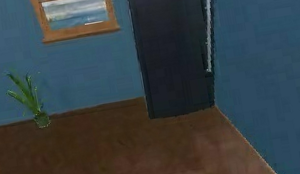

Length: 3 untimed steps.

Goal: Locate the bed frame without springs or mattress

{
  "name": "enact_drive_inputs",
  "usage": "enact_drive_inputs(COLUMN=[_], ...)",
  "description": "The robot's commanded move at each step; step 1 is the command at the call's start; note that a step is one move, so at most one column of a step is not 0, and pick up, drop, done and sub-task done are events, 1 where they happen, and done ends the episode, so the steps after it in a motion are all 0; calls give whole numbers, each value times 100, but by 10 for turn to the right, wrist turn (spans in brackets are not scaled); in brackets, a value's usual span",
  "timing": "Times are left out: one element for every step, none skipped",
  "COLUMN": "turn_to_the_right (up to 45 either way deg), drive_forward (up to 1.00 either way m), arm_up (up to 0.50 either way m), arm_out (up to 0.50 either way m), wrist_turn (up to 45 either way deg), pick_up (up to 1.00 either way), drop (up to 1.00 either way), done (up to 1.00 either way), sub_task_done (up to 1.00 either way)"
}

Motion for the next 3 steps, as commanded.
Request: enact_drive_inputs(turn_to_the_right=[-390, 0, -450], drive_forward=[0, 30, 0], arm_up=[0, 0, 0], arm_out=[0, 0, 0], wrist_turn=[0, 0, 0], pick_up=[0, 0, 0], drop=[0, 0, 0], done=[0, 0, 0], sub_task_done=[0, 0, 0])
